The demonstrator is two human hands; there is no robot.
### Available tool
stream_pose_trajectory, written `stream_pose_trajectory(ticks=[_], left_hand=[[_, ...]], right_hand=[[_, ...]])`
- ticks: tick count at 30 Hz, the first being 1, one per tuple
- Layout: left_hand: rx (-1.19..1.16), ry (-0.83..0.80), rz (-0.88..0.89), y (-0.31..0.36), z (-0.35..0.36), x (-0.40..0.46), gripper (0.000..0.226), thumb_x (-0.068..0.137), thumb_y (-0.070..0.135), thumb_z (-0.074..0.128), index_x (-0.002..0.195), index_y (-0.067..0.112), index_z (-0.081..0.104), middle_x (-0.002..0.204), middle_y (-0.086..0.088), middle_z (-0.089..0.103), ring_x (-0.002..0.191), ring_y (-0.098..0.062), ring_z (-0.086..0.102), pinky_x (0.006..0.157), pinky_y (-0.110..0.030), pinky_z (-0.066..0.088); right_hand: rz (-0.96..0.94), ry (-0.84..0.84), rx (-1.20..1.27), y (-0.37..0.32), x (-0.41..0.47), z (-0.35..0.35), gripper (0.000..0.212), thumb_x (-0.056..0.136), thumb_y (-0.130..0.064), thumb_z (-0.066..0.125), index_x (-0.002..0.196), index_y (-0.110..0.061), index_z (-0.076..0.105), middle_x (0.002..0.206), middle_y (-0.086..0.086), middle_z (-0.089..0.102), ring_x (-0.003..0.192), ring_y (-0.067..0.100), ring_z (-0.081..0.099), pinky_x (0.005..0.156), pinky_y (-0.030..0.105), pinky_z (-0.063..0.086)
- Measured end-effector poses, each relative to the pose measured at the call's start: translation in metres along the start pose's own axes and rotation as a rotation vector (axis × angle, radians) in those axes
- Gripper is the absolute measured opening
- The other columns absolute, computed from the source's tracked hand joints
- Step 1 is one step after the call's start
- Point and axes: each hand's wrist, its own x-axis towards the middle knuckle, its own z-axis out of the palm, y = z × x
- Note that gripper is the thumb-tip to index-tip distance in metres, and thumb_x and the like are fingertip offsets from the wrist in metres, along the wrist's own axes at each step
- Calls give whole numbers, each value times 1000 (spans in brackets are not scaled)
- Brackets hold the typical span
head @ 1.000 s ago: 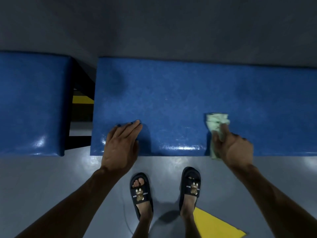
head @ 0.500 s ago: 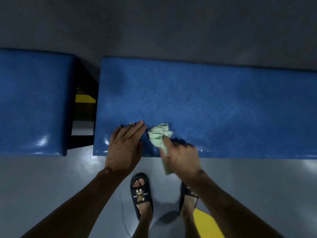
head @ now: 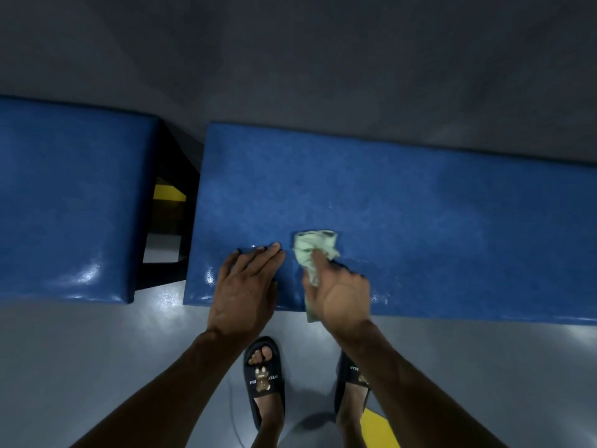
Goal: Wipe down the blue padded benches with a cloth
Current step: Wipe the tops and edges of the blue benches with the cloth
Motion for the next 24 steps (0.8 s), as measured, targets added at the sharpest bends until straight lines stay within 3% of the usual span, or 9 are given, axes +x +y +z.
stream_pose_trajectory(ticks=[2, 4, 6, 9, 14, 16, 19, 21, 24], left_hand=[[6, 7, 11, -1, -1, 2, 50, 89, 30, 46, 137, 20, 54, 144, 2, 55, 129, -23, 53, 113, -44, 30], [-5, 3, 8, -1, -2, 2, 48, 89, 25, 57, 137, 20, 55, 144, 2, 55, 128, -23, 54, 114, -44, 30], [-7, 6, 8, -2, -5, 2, 48, 89, 23, 62, 136, 20, 56, 144, 3, 55, 128, -22, 54, 114, -45, 30], [17, 28, 27, 0, -8, 4, 47, 86, 29, 54, 132, 19, 60, 139, 3, 59, 121, -22, 58, 111, -41, 26], [-36, 40, -18, 3, -10, 13, 45, 92, 36, 39, 129, 19, 61, 130, 0, 64, 115, -25, 60, 110, -43, 31], [-51, 78, -20, 4, -13, 21, 43, 93, 35, 41, 128, 18, 61, 126, -3, 66, 111, -27, 61, 106, -43, 33], [-47, 113, -7, 6, -16, 36, 44, 90, 32, 48, 130, 17, 60, 129, -4, 64, 111, -29, 60, 101, -42, 34], [-31, 111, -29, 8, -19, 45, 47, 89, 34, 51, 133, 17, 56, 135, -3, 59, 117, -28, 55, 100, -44, 37], [20, 54, -70, 4, -28, 56, 57, 88, 38, 59, 141, 20, 48, 145, -3, 50, 126, -28, 46, 103, -48, 38]], right_hand=[[-130, -105, 9, 0, 9, -6, 34, 88, -49, 48, 111, -26, 56, 72, 1, 66, 61, 26, 65, 53, 28, 41], [-150, -71, -4, 33, 13, -10, 40, 89, -51, 41, 111, -24, 60, 74, 3, 66, 58, 27, 65, 51, 31, 47], [19, -68, -111, 85, 12, -13, 43, 91, -51, 40, 111, -22, 65, 69, 7, 67, 53, 29, 65, 50, 33, 50], [344, -102, -140, 158, 0, -24, 46, 97, -52, 37, 123, -21, 58, 82, 17, 70, 73, 38, 68, 67, 37, 50], [372, -151, -129, 133, 6, -21, 46, 97, -43, 47, 134, -17, 53, 89, 19, 70, 75, 39, 68, 67, 37, 49], [296, -146, -62, 98, 16, -10, 42, 94, -41, 50, 129, -18, 55, 83, 14, 70, 68, 35, 69, 62, 35, 50], [88, -60, 29, 32, 34, -6, 35, 83, -40, 42, 99, -19, 66, 58, 5, 63, 45, 27, 60, 46, 25, 43], [-35, -69, 13, 12, 37, -4, 34, 80, -38, 41, 95, -21, 65, 59, 2, 63, 48, 26, 60, 46, 25, 41], [-138, -69, 28, 48, 44, -4, 32, 81, -43, 48, 102, -22, 60, 65, 3, 65, 54, 26, 62, 47, 28, 43]])
